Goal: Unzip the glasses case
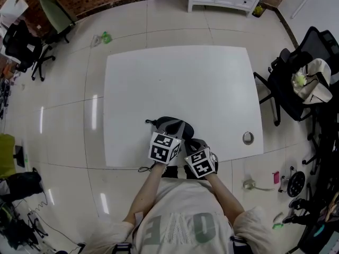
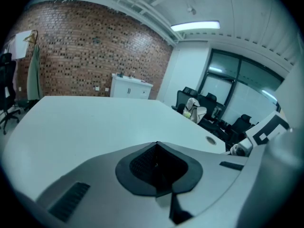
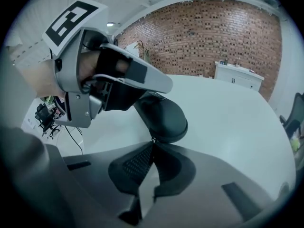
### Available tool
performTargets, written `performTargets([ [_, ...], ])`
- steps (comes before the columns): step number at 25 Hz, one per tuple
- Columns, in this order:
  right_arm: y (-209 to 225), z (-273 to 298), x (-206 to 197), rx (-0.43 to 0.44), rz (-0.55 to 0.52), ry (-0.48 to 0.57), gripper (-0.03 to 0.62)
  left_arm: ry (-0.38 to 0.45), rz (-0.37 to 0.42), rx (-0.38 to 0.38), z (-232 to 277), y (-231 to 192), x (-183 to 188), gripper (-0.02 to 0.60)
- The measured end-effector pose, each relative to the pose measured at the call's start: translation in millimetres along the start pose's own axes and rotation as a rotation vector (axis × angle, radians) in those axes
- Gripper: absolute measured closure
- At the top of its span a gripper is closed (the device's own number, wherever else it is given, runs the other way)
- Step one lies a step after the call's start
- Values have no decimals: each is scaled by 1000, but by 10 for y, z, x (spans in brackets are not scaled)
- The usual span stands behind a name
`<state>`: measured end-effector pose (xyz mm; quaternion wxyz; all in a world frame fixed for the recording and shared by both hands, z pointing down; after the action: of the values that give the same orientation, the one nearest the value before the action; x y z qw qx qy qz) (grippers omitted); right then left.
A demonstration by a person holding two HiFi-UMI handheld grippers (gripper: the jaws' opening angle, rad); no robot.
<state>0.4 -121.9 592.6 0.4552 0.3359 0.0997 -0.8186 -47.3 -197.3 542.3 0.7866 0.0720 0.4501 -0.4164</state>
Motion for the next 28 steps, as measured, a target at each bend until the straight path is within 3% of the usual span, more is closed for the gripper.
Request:
performTargets([
  [3, -19, 20, -36, 26, -5, -9, 592, -24, 34, 33, 46, 30, -71, 581],
  [9, 314, -57, -121, -8, 56, -6, 592, -21, 5, 34, 72, 36, -79, 582],
  [17, 553, 0, -10, 20, -80, -11, 592, -7, -55, 27, 108, 42, -71, 583],
  [20, 644, -30, -15, -33, -70, -6, 592, 38, -130, 92, -91, -108, -80, 581],
  [22, 740, -73, 0, -71, -30, 27, 592, 78, -225, 131, -255, -258, -126, 581],
  [24, 695, -104, -26, -40, -29, 40, 592, 84, -307, 154, -340, -372, -196, 581],
  [28, 329, -146, -169, 117, -129, 28, 593, 52, -326, 198, -347, -437, -267, 581],
])
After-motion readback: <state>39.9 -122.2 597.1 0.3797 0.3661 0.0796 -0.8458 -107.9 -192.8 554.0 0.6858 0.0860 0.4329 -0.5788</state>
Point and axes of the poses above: the fingertips, and each gripper's own axes: z forward along the fingers, y to its right, x out of its top, the point moved 4 cm from there along -z, backward along the fingers, and after that the axes turned 1 degree about z, right-handed, at the moved point
